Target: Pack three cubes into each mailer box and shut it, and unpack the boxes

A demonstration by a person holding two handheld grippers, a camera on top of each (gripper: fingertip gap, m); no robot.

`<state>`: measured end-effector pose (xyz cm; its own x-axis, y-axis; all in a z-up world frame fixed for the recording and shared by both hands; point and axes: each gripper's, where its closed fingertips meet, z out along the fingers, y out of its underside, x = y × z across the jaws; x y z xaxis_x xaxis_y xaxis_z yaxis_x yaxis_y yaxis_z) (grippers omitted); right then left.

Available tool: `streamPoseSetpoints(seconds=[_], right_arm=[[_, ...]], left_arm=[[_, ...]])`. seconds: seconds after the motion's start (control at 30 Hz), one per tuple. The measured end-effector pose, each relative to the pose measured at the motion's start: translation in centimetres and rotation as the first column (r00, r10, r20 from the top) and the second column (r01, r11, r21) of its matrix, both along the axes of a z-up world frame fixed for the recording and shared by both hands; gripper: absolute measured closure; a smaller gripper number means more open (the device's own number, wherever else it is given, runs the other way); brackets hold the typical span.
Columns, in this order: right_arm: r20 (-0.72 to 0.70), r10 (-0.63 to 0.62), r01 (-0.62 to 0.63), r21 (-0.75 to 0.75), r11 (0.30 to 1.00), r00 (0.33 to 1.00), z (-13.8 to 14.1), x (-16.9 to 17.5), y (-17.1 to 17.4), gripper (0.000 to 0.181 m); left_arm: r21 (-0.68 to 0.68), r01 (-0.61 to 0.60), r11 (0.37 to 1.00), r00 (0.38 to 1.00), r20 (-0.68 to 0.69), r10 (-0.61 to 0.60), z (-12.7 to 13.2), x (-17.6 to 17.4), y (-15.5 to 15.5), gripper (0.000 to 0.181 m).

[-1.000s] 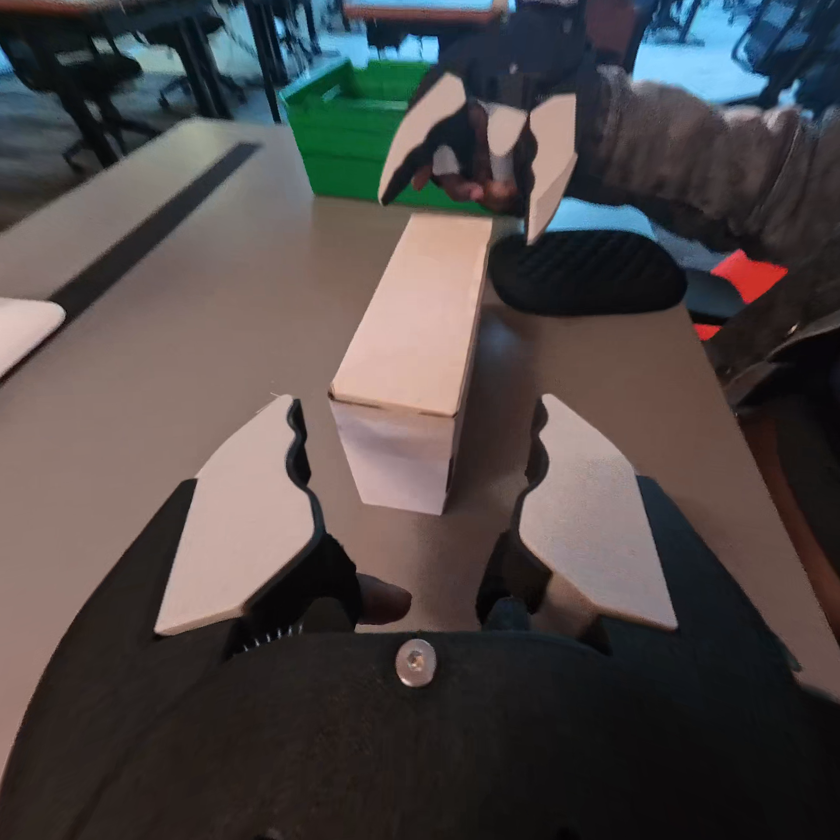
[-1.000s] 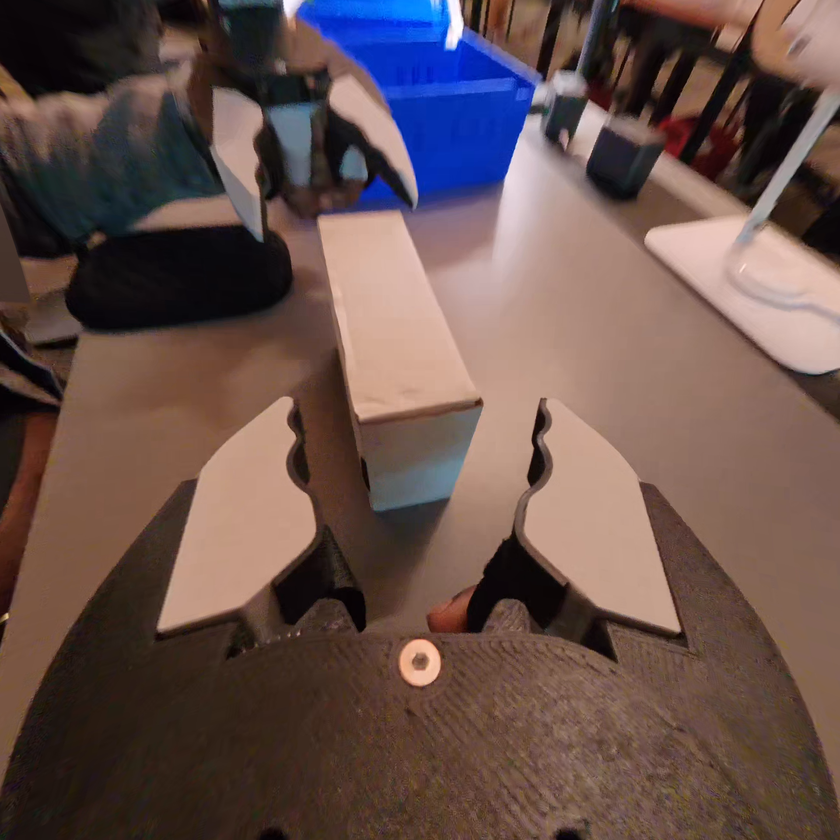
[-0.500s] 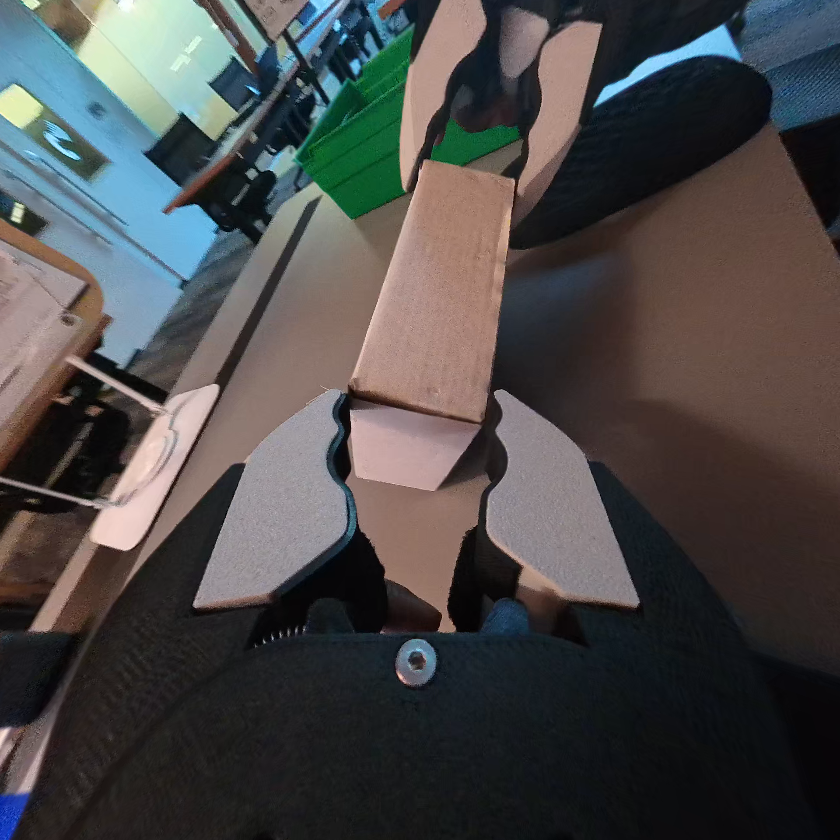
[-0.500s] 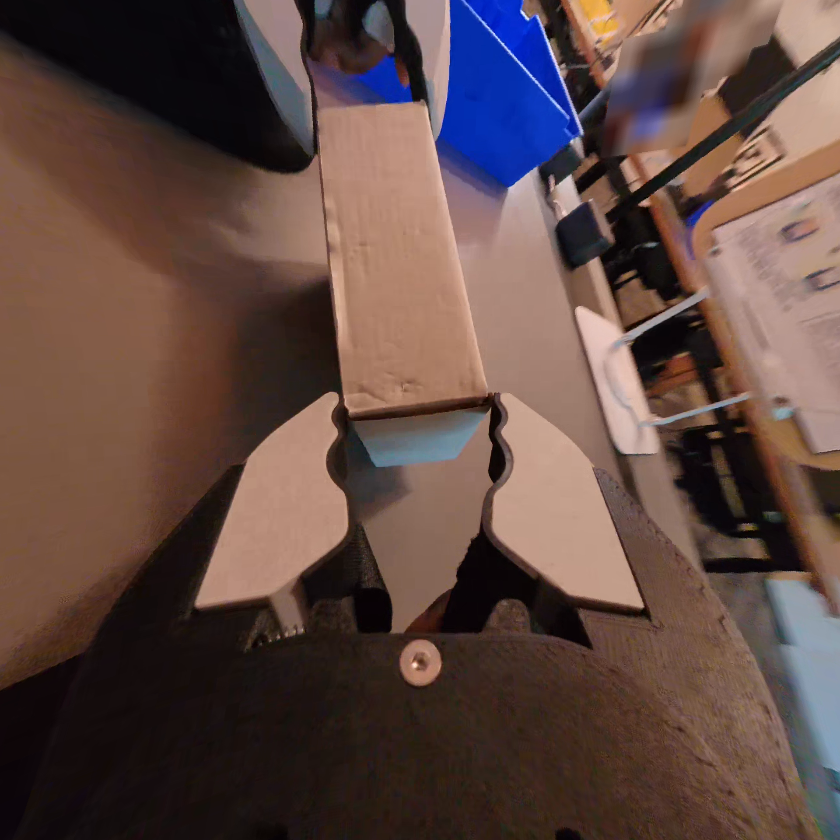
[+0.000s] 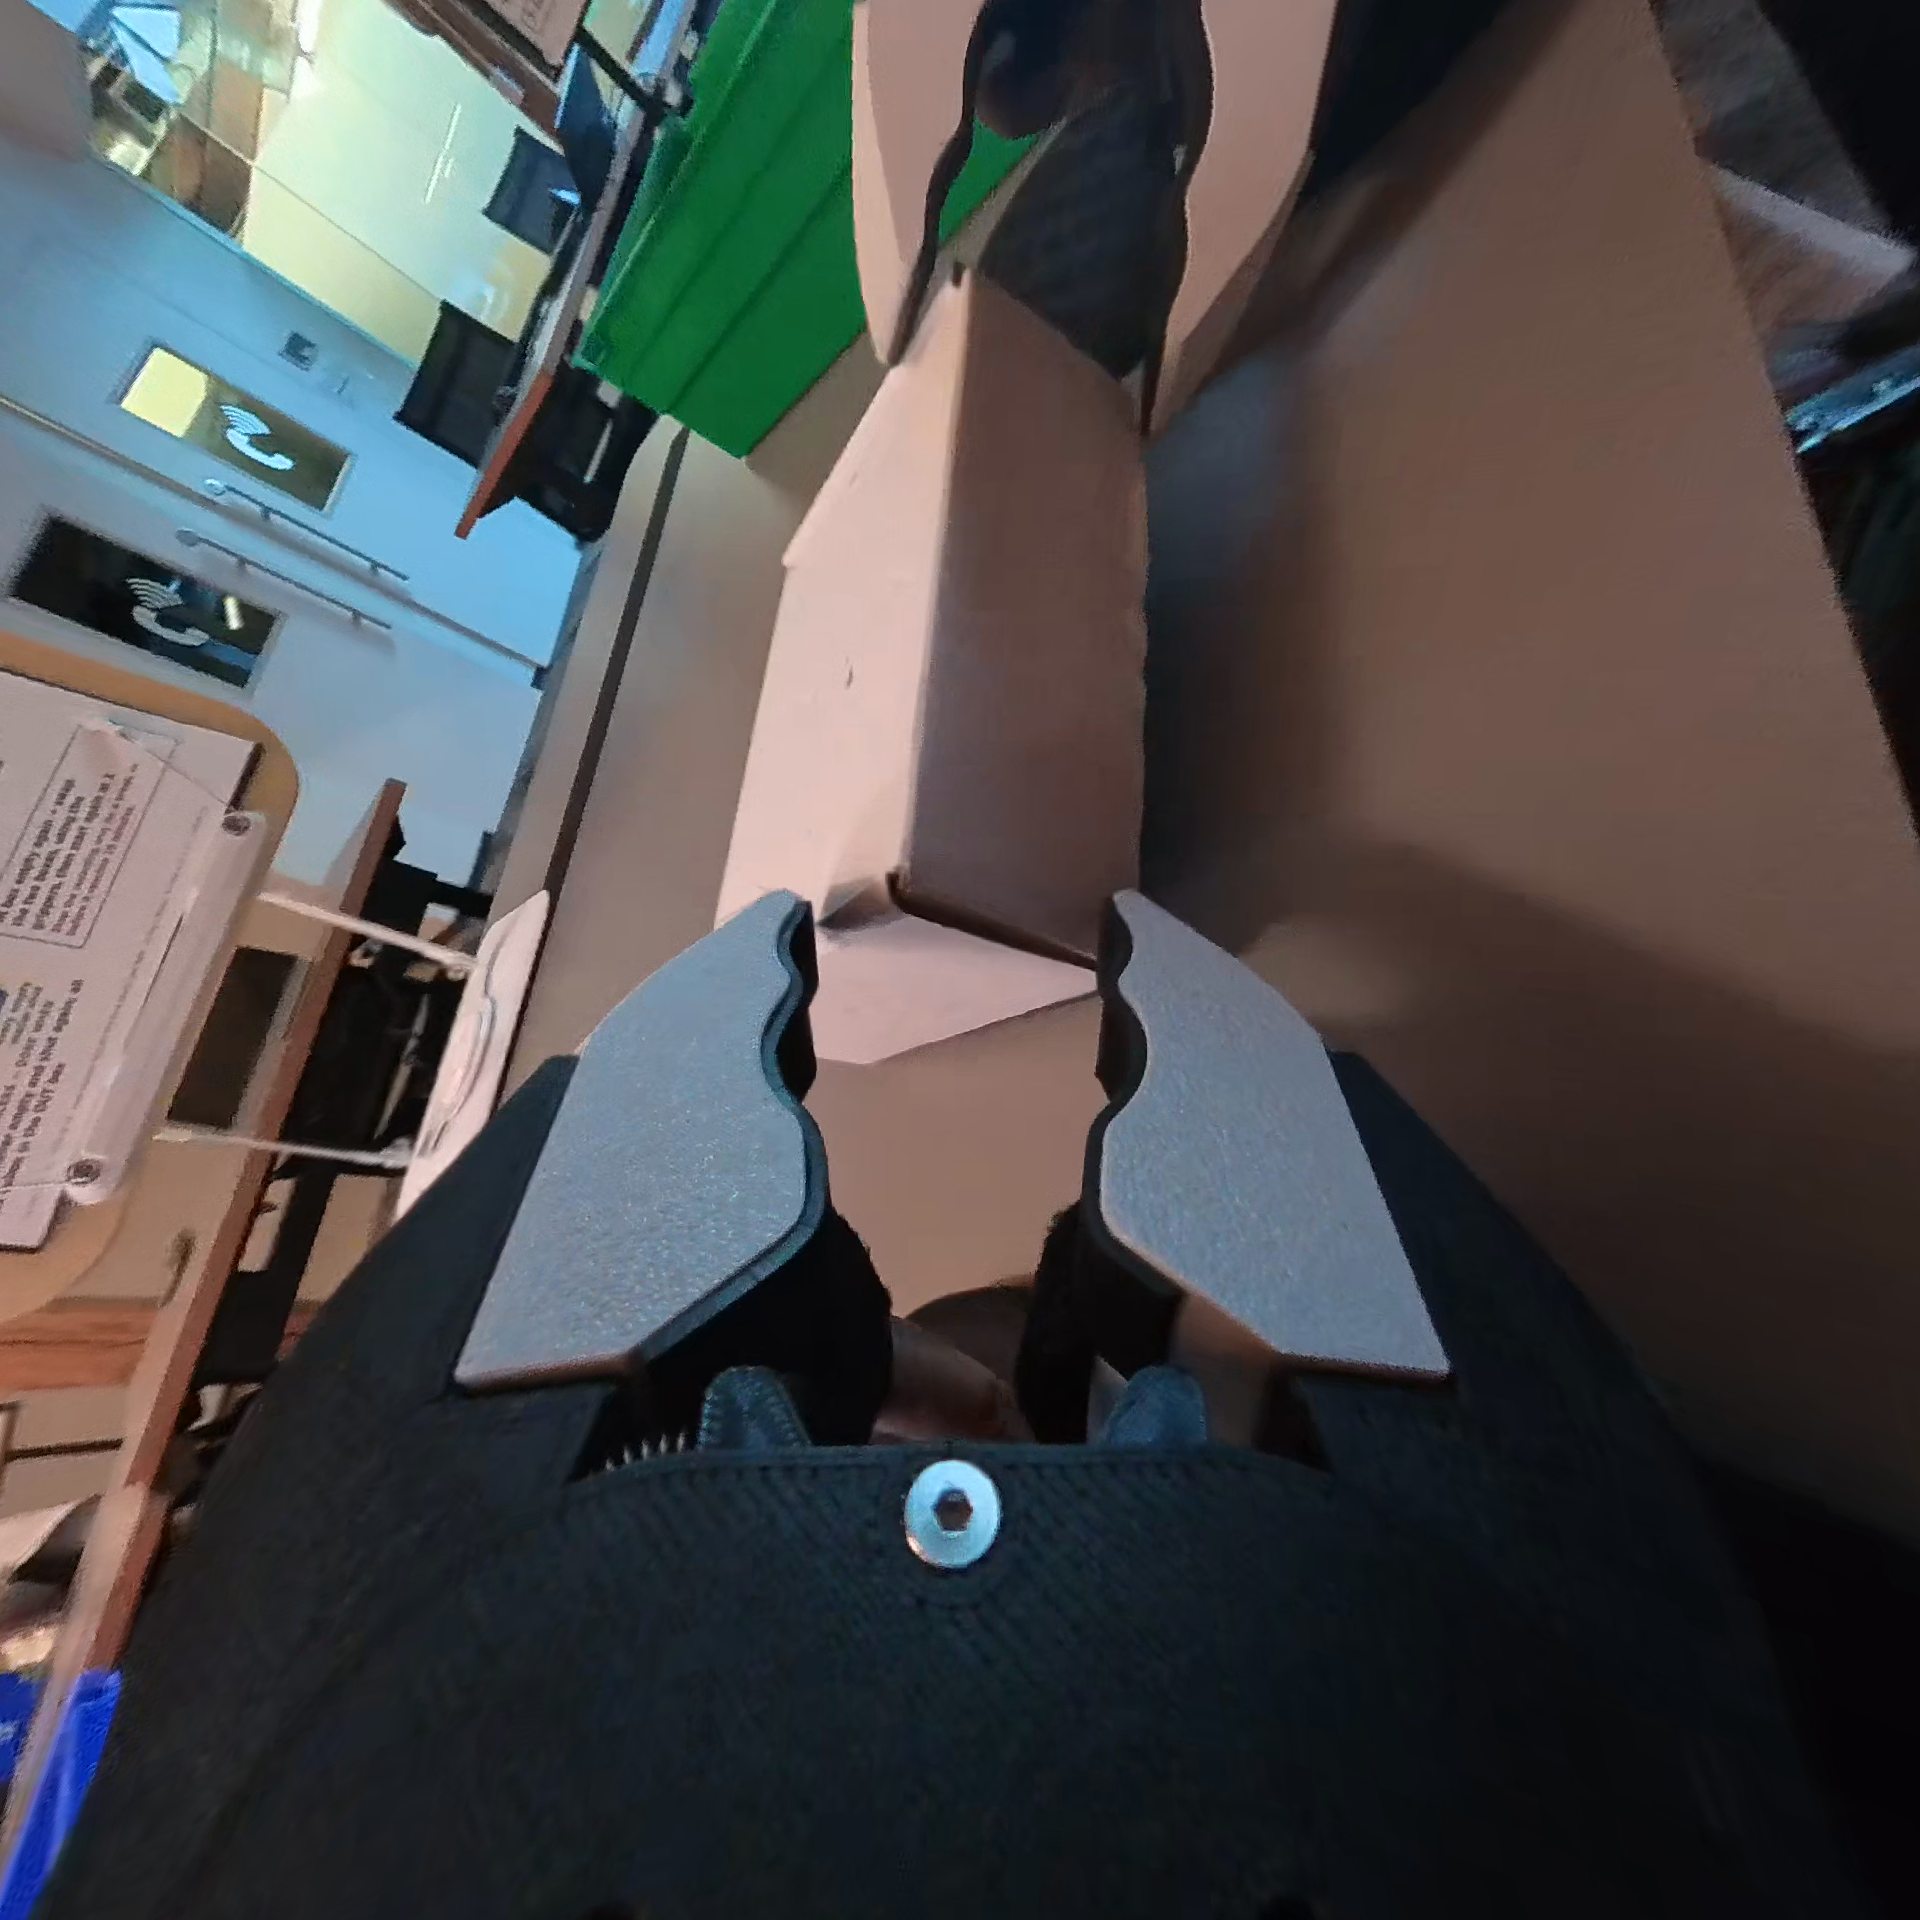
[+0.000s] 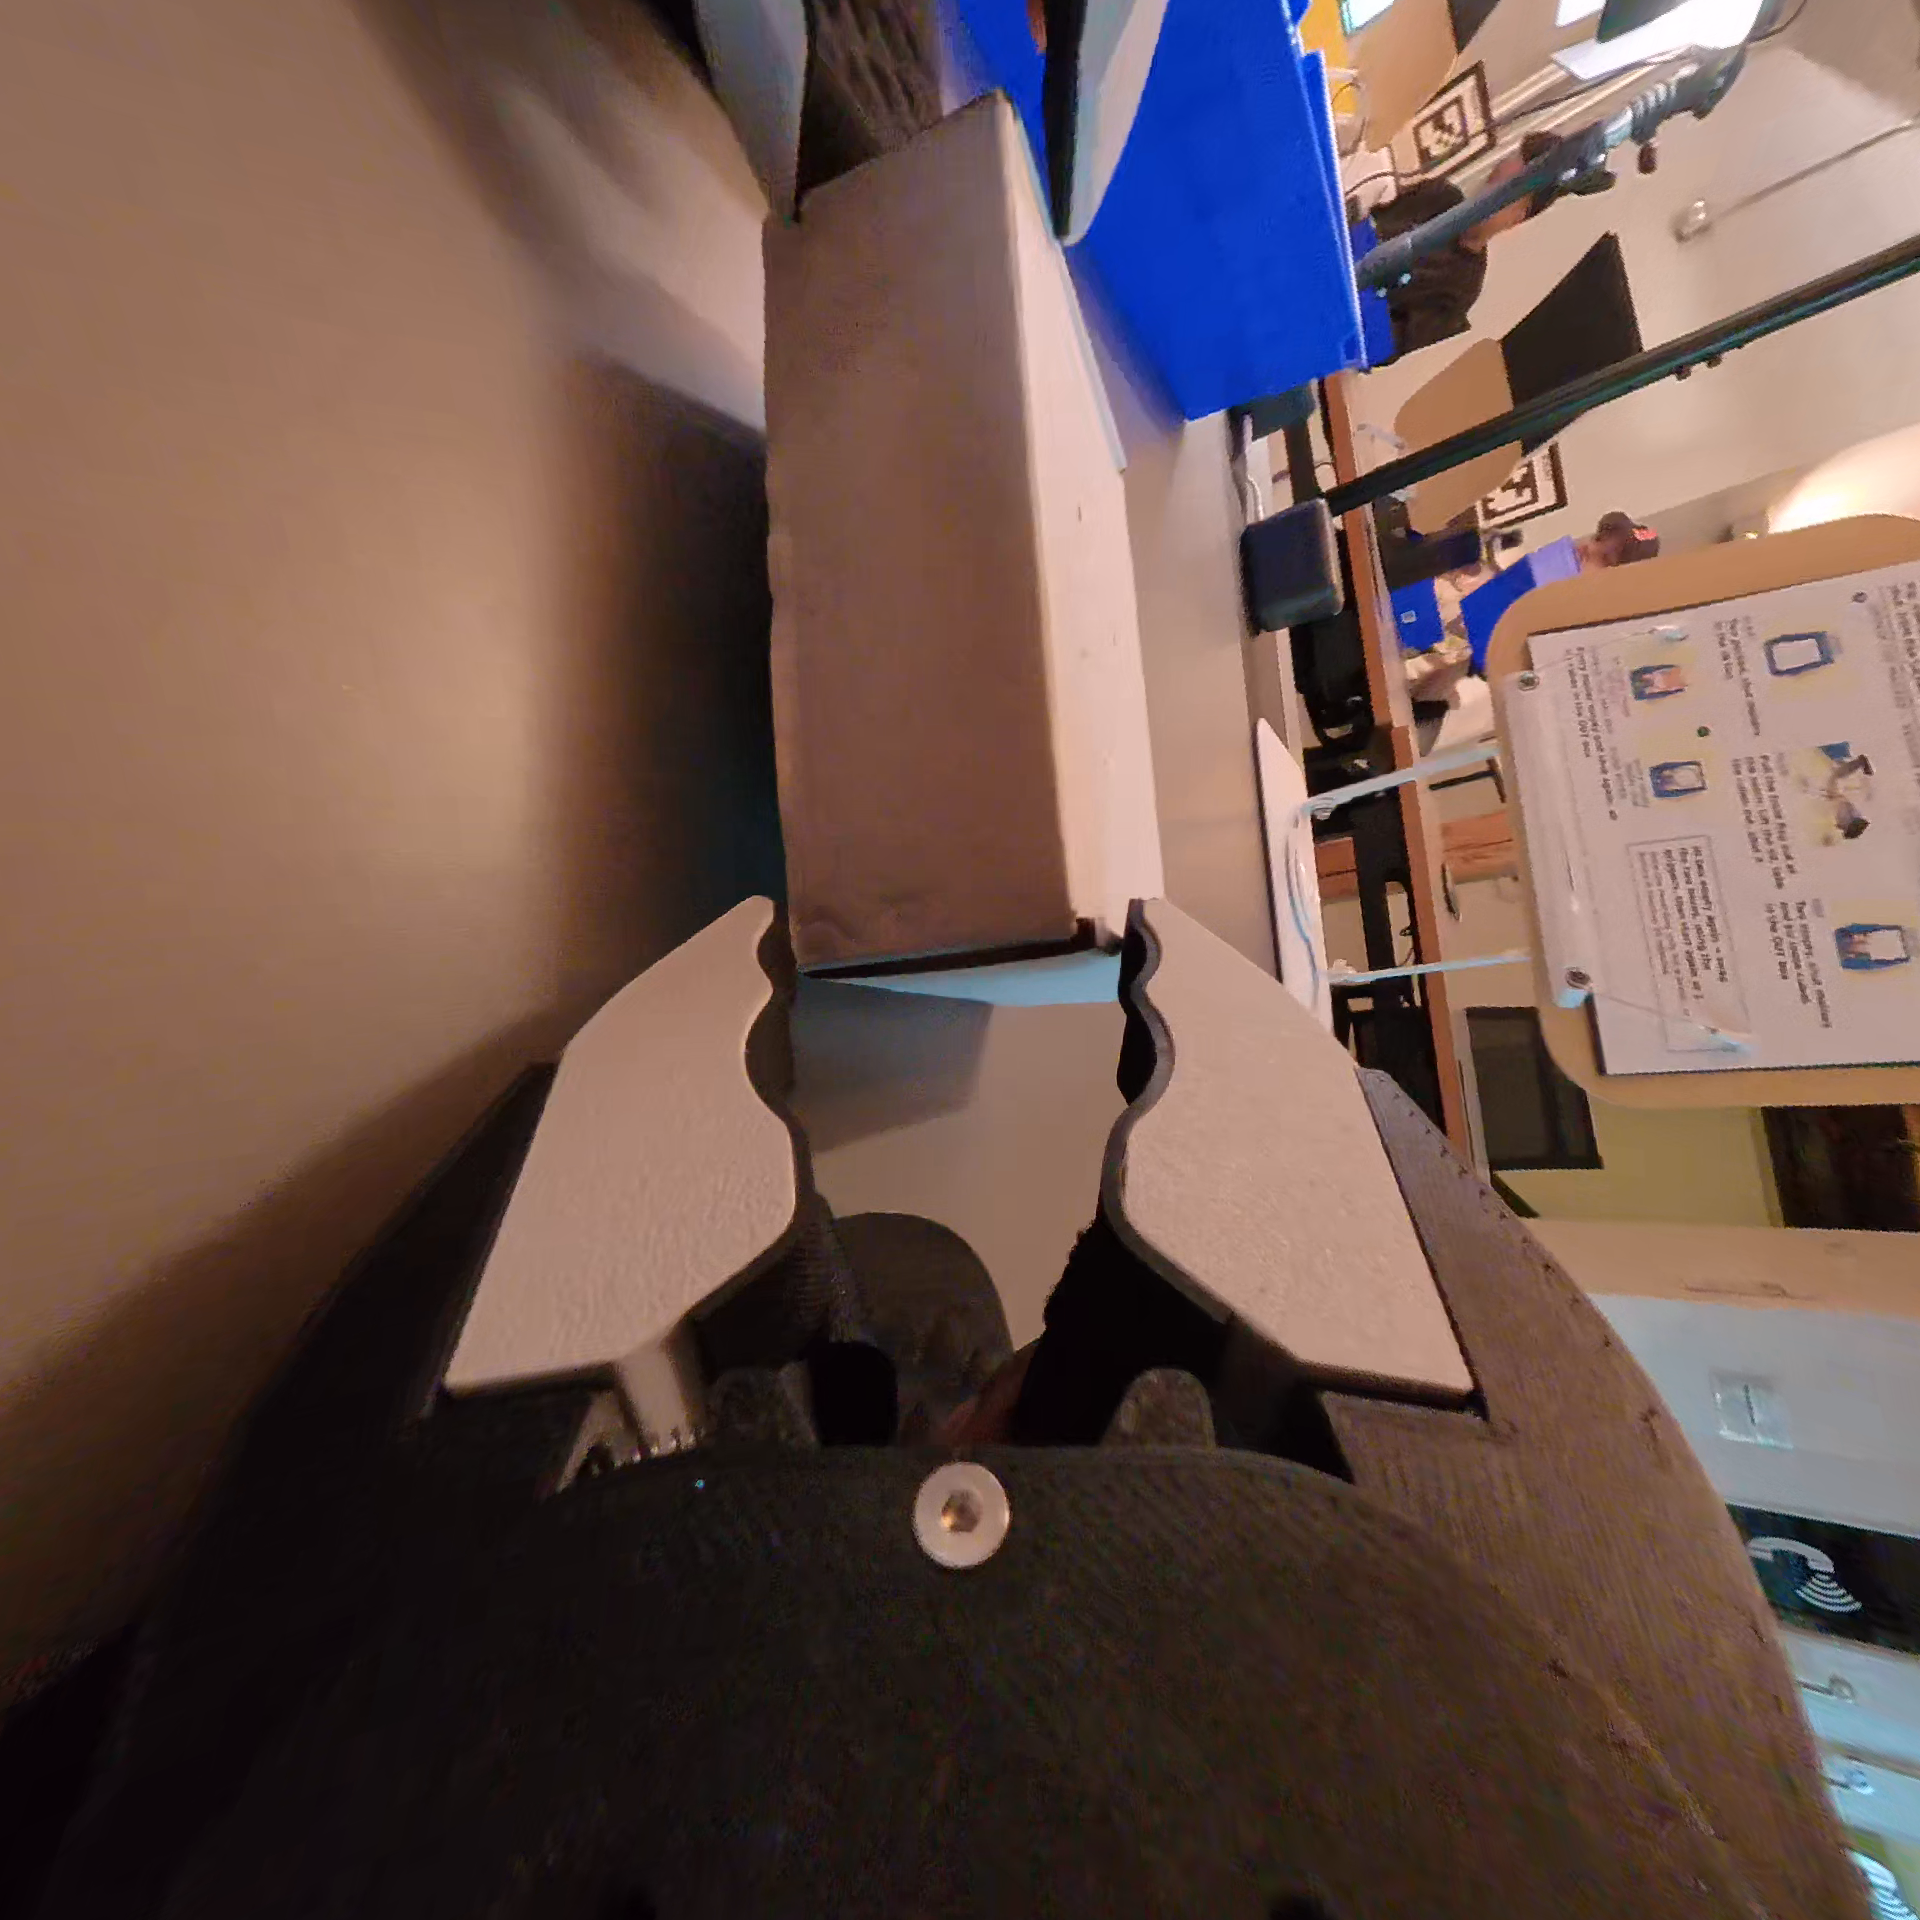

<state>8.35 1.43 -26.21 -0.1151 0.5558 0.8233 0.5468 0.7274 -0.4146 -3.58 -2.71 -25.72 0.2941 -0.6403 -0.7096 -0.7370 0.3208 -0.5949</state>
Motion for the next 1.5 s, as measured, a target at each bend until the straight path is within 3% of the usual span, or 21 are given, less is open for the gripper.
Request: streamPoseSetpoints(seconds=[0.1, 0.2, 0.23, 0.3, 0.4, 0.5, 0.57, 0.67, 0.87, 0.97, 1.3, 1.5], right_arm=[[0.024, 0.021, -0.021, -0.030, 0.999, 0.999, -0.8, -0.1, -0.6, 0.131], [0.053, 0.027, -0.017, -0.173, 0.985, 0.998, -1.3, 0.1, -0.9, 0.114], [0.060, 0.018, 0.000, -0.284, 0.959, 0.998, -1.1, 0.1, -1.0, 0.105], [0.079, -0.004, 0.046, -0.532, 0.846, 0.997, -0.1, -0.4, -1.0, 0.071], [0.147, 0.049, 0.072, -0.718, 0.692, 0.988, 2.0, -2.4, -1.5, 0.042], [0.353, 0.121, 0.166, -0.680, 0.714, 0.928, 1.8, -4.1, -0.8, 0.035], [0.481, 0.154, 0.235, -0.653, 0.720, 0.863, 1.1, -5.4, -0.3, 0.035], [0.638, 0.186, 0.343, -0.610, 0.715, 0.747, -0.6, -6.7, 0.4, 0.035], [0.757, 0.147, 0.407, -0.492, 0.770, 0.636, -3.2, -7.8, 1.5, 0.035], [0.786, 0.171, 0.430, -0.490, 0.758, 0.594, -4.2, -7.7, 1.0, 0.035], [0.774, 0.195, 0.423, -0.517, 0.744, 0.602, -4.1, -7.8, 0.7, 0.037], [0.738, 0.211, 0.394, -0.553, 0.734, 0.641, -1.6, -6.9, 1.5, 0.039]], left_arm=[[-0.004, -0.031, 1.000, 0.998, -0.055, 0.031, -1.3, -0.4, 0.2, 0.130], [-0.071, -0.009, 0.997, 1.000, 0.016, 0.011, -0.8, -0.4, -0.2, 0.130], [-0.124, -0.001, 0.992, 0.997, 0.080, 0.011, -0.3, -0.6, -0.2, 0.123], [-0.264, 0.046, 0.963, 0.962, 0.272, 0.028, 1.5, -1.1, -0.1, 0.107], [-0.432, 0.112, 0.895, 0.826, 0.541, 0.158, 4.1, -2.7, 1.6, 0.082], [-0.527, 0.100, 0.844, 0.778, 0.570, 0.264, 3.7, -3.6, 2.9, 0.068], [-0.534, 0.065, 0.843, 0.774, 0.560, 0.295, 3.4, -3.8, 3.4, 0.058], [-0.526, 0.049, 0.849, 0.769, 0.563, 0.304, 3.2, -4.0, 3.5, 0.058], [-0.521, 0.067, 0.851, 0.715, 0.620, 0.323, 3.8, -4.8, 3.7, 0.061], [-0.523, 0.075, 0.849, 0.709, 0.627, 0.324, 3.9, -4.8, 3.7, 0.063], [-0.516, 0.052, 0.855, 0.750, 0.585, 0.308, 3.3, -4.4, 3.5, 0.066], [-0.517, 0.049, 0.854, 0.751, 0.583, 0.310, 3.2, -4.4, 3.6, 0.067]])
